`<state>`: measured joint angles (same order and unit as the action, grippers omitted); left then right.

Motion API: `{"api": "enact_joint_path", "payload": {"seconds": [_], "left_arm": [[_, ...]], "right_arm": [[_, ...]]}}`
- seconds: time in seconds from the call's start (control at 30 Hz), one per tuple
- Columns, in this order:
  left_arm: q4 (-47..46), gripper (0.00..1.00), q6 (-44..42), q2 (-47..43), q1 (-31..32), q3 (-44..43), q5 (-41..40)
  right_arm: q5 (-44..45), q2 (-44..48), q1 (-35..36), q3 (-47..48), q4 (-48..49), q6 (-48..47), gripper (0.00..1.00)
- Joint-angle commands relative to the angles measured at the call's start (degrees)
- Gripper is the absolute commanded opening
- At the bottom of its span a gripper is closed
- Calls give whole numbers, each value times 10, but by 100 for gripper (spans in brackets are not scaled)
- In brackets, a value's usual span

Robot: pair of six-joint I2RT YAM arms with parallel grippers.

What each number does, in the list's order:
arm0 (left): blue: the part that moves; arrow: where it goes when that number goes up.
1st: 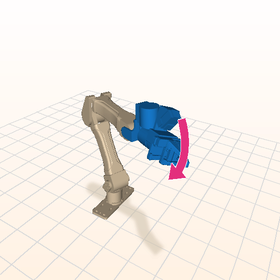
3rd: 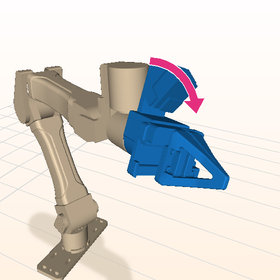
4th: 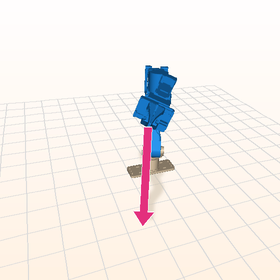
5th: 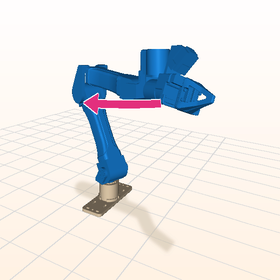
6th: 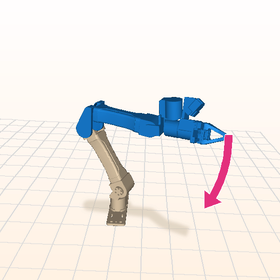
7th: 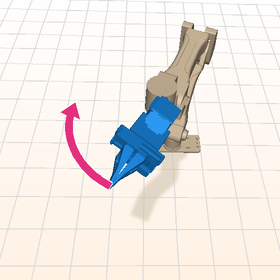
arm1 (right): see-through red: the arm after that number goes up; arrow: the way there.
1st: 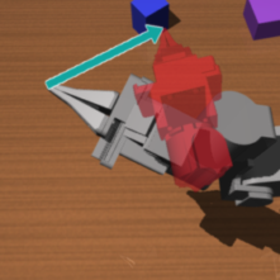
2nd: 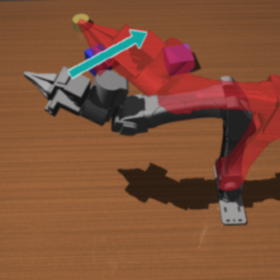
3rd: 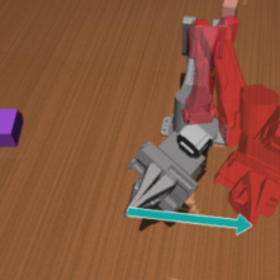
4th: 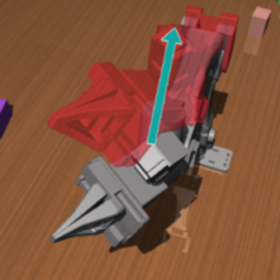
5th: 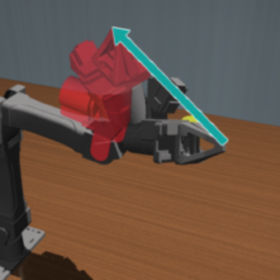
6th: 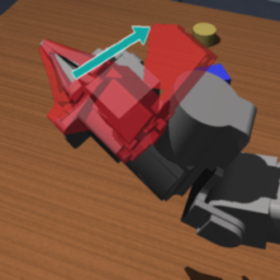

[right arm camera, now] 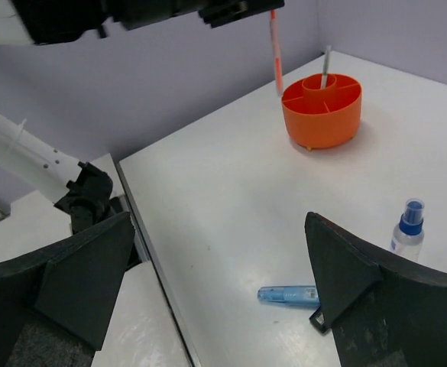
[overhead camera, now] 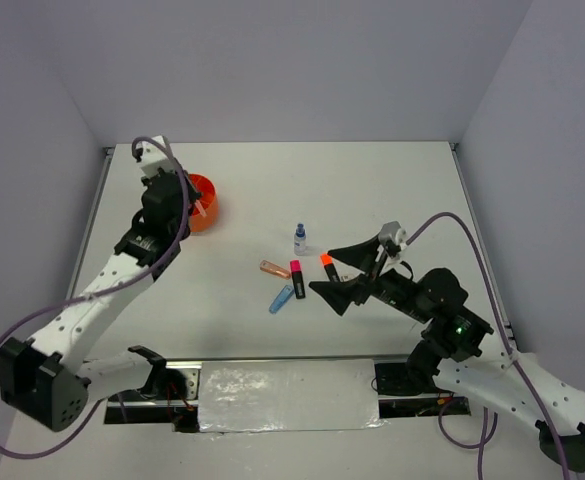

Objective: Sort the stationery into containers
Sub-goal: Place the pen in the storage box.

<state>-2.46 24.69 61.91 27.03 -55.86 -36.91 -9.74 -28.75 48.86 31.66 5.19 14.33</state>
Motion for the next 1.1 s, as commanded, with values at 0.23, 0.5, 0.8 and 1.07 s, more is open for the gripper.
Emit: {"api": "enact_joint_path", "payload": {"seconds": [0.23,0.5,0.8,1.07], "left_arm": [[-317,0,-169,177,-108,-22,-30],[-386,0,-162,218,-147,-10,20],[-415,2,-130,270,-158,7,41],[-439,35,-119,277,-160,41,16]], "right_arm": [[-69,-3,-1,-69,52,44,100],[-60,-3,-1,-62,29,28,100],[-68,-24,-1,-43,18,20,100],[-71,-35,0,-38,21,20,100]]}}
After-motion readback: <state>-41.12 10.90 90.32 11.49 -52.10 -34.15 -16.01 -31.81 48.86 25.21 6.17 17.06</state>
